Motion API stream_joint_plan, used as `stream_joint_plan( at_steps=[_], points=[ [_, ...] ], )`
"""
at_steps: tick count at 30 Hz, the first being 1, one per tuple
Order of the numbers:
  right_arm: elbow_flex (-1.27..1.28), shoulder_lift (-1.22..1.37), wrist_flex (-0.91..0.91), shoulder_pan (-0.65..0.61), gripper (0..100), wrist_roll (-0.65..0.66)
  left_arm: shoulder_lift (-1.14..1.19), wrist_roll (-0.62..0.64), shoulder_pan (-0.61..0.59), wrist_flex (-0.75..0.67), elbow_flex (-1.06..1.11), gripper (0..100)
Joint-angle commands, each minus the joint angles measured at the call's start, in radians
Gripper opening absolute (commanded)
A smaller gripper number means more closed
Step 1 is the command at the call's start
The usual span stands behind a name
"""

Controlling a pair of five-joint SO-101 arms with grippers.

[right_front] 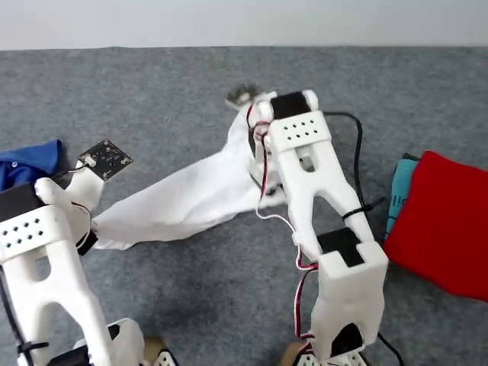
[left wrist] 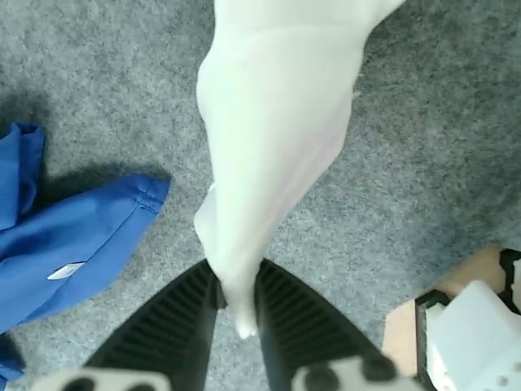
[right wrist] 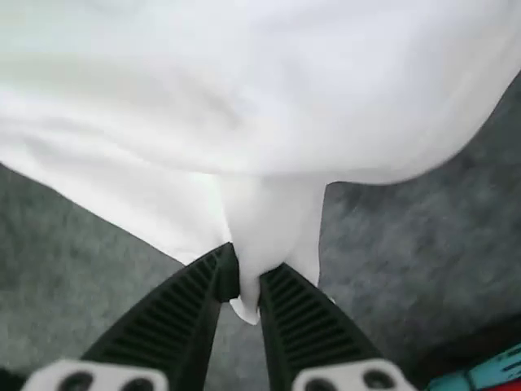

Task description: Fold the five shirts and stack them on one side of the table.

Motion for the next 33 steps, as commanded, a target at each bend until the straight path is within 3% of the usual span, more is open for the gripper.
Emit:
stream_joint_plan(
  at_steps=[1,5,7,13,22,33],
  points=[
    [0.048,-0.117,0.041,0.024,8.0,-0.014,-0.037,0.002,-0.003,-0.003,-0.008,0],
    [0.092,-0.179,0.042,0.038,24.8,-0.064,-0.037,0.002,-0.003,-0.003,-0.008,0],
    [0.115,-0.206,0.042,0.036,27.5,-0.084,-0.037,0.002,-0.003,-0.003,-0.007,0],
    [0.221,-0.260,0.041,-0.002,24.8,-0.094,-0.037,0.002,-0.003,-0.003,-0.001,0],
    [0.305,-0.194,0.038,-0.183,24.3,-0.135,-0.034,-0.002,-0.003,-0.009,-0.001,0],
    [0.299,0.004,-0.038,-0.225,24.2,-0.135,-0.029,-0.002,-0.003,-0.011,-0.001,0]
  ],
)
